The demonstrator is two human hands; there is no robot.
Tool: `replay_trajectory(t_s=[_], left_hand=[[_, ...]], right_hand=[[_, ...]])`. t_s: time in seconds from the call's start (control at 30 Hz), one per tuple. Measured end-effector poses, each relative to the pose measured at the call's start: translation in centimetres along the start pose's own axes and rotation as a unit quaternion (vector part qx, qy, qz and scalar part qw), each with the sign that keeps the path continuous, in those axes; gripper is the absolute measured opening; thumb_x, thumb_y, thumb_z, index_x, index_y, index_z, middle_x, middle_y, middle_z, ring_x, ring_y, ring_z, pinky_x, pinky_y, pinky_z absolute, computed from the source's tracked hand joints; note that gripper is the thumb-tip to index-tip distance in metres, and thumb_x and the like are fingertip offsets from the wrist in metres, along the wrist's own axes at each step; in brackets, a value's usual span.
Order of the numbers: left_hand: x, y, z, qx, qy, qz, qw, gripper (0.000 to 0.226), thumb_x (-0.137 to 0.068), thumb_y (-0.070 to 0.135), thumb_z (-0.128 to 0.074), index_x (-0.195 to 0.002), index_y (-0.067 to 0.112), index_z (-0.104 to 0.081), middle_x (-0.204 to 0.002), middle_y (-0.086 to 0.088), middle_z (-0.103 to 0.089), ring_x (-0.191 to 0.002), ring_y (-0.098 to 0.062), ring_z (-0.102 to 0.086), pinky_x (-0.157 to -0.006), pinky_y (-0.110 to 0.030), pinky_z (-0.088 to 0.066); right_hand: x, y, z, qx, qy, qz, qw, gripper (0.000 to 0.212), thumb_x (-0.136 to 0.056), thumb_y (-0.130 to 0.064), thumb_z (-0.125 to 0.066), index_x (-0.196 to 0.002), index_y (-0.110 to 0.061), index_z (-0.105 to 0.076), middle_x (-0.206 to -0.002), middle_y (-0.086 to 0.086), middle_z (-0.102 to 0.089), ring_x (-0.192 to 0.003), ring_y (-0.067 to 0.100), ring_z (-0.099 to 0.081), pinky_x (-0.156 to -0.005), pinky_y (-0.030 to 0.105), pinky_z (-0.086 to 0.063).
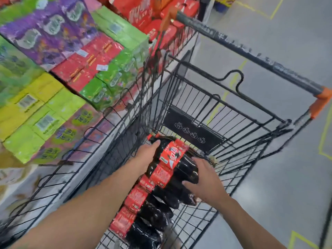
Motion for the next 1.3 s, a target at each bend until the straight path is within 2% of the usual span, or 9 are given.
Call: replay_trajectory(t_s=[0.1, 0.23, 0.43, 0.67, 0.8, 0.87, 0.97, 1.1, 1.3], left_hand=[[-6.6, -1.8, -0.8, 0.062, 0.001, 0.034, 0.997, 0.108, -0.061, 0.077, -0.085, -0.143, 0.012, -0.055, -0.143, -0.005, -0.061, -0.126, -0.031, -0.061, -0.111, -0.043, -0.045], [-19.1, -6.6, 0.6, 0.074, 0.045, 0.092, 0.992, 0.123, -0.026, 0.084, -0.091, -0.133, 0.029, -0.064, -0.131, -0.004, -0.071, -0.111, -0.033, -0.071, -0.098, -0.055, -0.055], [-6.8, 0.1, -3.5, 0.136, -0.004, 0.097, 0.986, 0.060, -0.077, 0.051, -0.088, -0.116, 0.012, -0.065, -0.098, -0.018, -0.080, -0.087, -0.036, -0.078, -0.085, -0.053, -0.062], [-6.4, 0.2, -3.9, 0.174, -0.013, 0.108, 0.979, 0.054, -0.082, 0.052, -0.079, -0.120, 0.014, -0.069, -0.099, -0.014, -0.080, -0.088, -0.035, -0.078, -0.087, -0.052, -0.061], [-5.6, 0.1, -4.1, 0.195, -0.020, 0.097, 0.976, 0.029, -0.092, 0.044, -0.064, -0.098, 0.016, -0.069, -0.086, -0.011, -0.077, -0.077, -0.030, -0.072, -0.079, -0.044, -0.058], [-5.4, 0.2, -4.1, 0.206, -0.020, 0.084, 0.975, 0.020, -0.090, 0.039, -0.063, -0.091, 0.020, -0.066, -0.087, -0.010, -0.076, -0.074, -0.030, -0.071, -0.075, -0.043, -0.058], [-4.9, 0.2, -3.9, 0.218, -0.018, 0.058, 0.974, 0.016, -0.088, 0.035, -0.064, -0.090, 0.020, -0.067, -0.090, -0.011, -0.075, -0.079, -0.031, -0.072, -0.079, -0.047, -0.058], [-3.3, 0.8, -3.4, 0.220, -0.019, 0.016, 0.975, 0.016, -0.085, 0.031, -0.066, -0.091, 0.018, -0.070, -0.096, -0.012, -0.076, -0.090, -0.034, -0.072, -0.088, -0.053, -0.058], [2.0, 4.8, -1.5, 0.249, -0.002, -0.053, 0.967, 0.019, -0.077, 0.025, -0.072, -0.092, 0.013, -0.073, -0.091, -0.015, -0.073, -0.078, -0.033, -0.073, -0.069, -0.044, -0.061]], right_hand=[[-1.1, 1.0, 0.1, -0.005, -0.001, -0.002, 1.000, 0.095, -0.082, -0.055, -0.075, -0.158, -0.026, -0.026, -0.161, -0.004, -0.032, -0.149, 0.017, -0.028, -0.123, 0.040, -0.029], [-2.4, 1.7, 0.4, 0.015, 0.003, -0.002, 1.000, 0.099, -0.079, -0.057, -0.077, -0.158, -0.025, -0.027, -0.159, -0.005, -0.035, -0.146, 0.017, -0.031, -0.122, 0.040, -0.030], [-4.4, 3.1, -0.5, 0.047, -0.009, -0.021, 0.999, 0.114, -0.070, -0.069, -0.077, -0.159, -0.030, -0.018, -0.162, -0.005, -0.030, -0.149, 0.020, -0.026, -0.122, 0.043, -0.030], [-6.4, 3.6, -1.2, 0.087, -0.065, -0.055, 0.993, 0.146, -0.058, -0.077, -0.081, -0.161, -0.031, 0.012, -0.170, 0.002, -0.013, -0.156, 0.030, -0.010, -0.125, 0.048, -0.016], [-6.9, 4.3, -1.9, 0.081, -0.087, -0.052, 0.992, 0.153, -0.054, -0.077, -0.084, -0.158, -0.036, 0.021, -0.171, 0.004, -0.011, -0.156, 0.030, -0.012, -0.125, 0.048, -0.016], [-6.8, 4.4, -2.5, 0.078, -0.104, -0.047, 0.990, 0.154, -0.054, -0.077, -0.084, -0.157, -0.038, 0.024, -0.170, 0.005, -0.016, -0.154, 0.029, -0.022, -0.122, 0.049, -0.025], [-6.5, 4.3, -2.8, 0.091, -0.104, -0.036, 0.990, 0.148, -0.056, -0.076, -0.083, -0.158, -0.037, 0.017, -0.162, 0.003, -0.037, -0.141, 0.029, -0.044, -0.112, 0.045, -0.043], [-5.8, 3.6, -2.3, 0.103, -0.074, -0.016, 0.992, 0.130, -0.056, -0.076, -0.082, -0.156, -0.035, -0.009, -0.151, -0.002, -0.049, -0.130, 0.023, -0.054, -0.104, 0.041, -0.049], [-3.3, 0.6, 0.8, 0.082, -0.008, 0.015, 0.996, 0.123, -0.054, -0.075, -0.080, -0.152, -0.041, -0.016, -0.143, -0.009, -0.054, -0.126, 0.018, -0.055, -0.106, 0.042, -0.047]])
Point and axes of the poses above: each hand's wrist, its own x-axis away from the middle knuckle, its own z-axis out of the back of the hand, y = z × x, the point moved 8 cm from there along -x, towards the middle knuckle
